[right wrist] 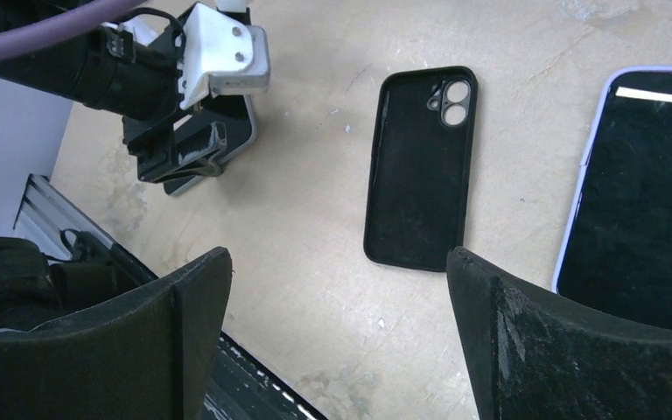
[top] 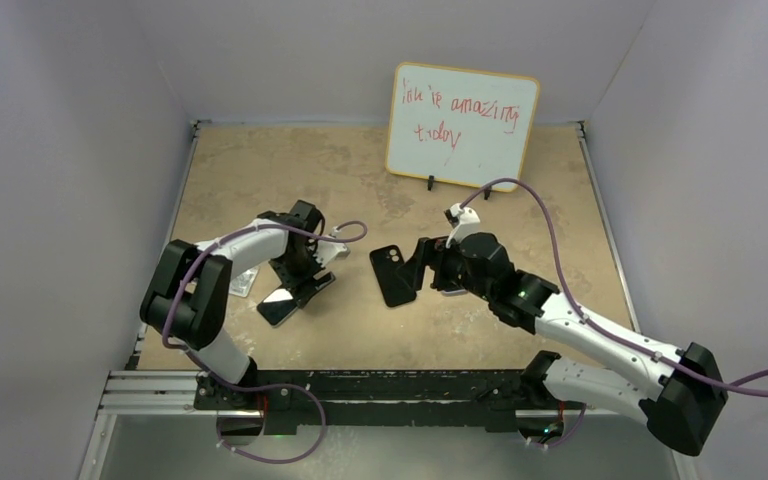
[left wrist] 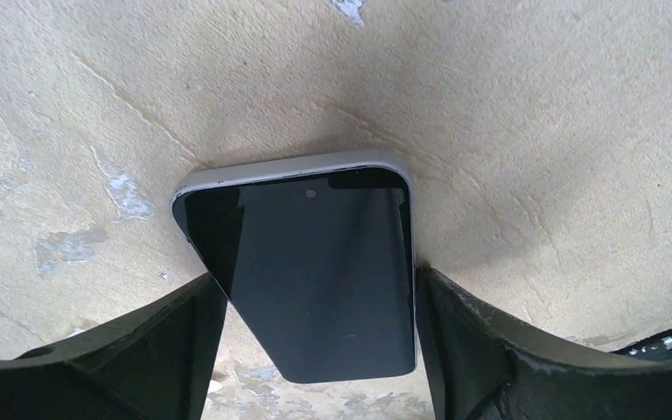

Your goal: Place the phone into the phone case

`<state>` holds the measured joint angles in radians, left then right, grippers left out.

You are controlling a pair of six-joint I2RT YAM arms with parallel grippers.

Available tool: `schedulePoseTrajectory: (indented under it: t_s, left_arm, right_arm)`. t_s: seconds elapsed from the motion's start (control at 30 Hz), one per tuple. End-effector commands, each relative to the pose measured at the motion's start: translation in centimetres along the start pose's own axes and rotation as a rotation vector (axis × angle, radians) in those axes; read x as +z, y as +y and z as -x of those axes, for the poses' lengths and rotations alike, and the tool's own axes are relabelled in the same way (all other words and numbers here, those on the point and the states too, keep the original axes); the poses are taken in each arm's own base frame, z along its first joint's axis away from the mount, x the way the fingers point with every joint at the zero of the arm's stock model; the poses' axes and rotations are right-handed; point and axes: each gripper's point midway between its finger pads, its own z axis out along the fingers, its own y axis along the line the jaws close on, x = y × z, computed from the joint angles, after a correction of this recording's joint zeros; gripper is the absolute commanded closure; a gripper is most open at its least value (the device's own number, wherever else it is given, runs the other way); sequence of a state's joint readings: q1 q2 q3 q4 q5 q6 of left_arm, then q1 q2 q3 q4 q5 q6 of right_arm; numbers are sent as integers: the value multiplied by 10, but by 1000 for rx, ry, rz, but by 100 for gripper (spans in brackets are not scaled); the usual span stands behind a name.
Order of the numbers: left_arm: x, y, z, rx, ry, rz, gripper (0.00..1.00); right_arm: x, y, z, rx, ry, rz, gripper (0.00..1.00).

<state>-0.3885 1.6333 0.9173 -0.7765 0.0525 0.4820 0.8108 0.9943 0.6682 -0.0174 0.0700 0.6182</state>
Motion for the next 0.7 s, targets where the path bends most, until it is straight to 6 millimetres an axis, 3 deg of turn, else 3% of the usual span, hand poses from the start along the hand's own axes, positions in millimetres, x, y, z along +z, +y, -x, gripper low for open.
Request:
schedulePoseTrajectory:
  t_s: [0.0,0.23,0.4,0.67]
  left_arm:
    - [14,-6,31,-28,-94,-73,33]
    - [14,-1,54,-107,-121,-87,42]
    - [21,-1,66,-207,-112,-112,48]
    - [22,-1,81,-371,-98,-165,55]
  right_arm:
    - [0,-2,2,26,-34,-2,8]
    - [14,3,-17,127,15,38,11]
    - [22,6,-19,175,11,37,13]
    - [47,26,-32,243,26,67,17]
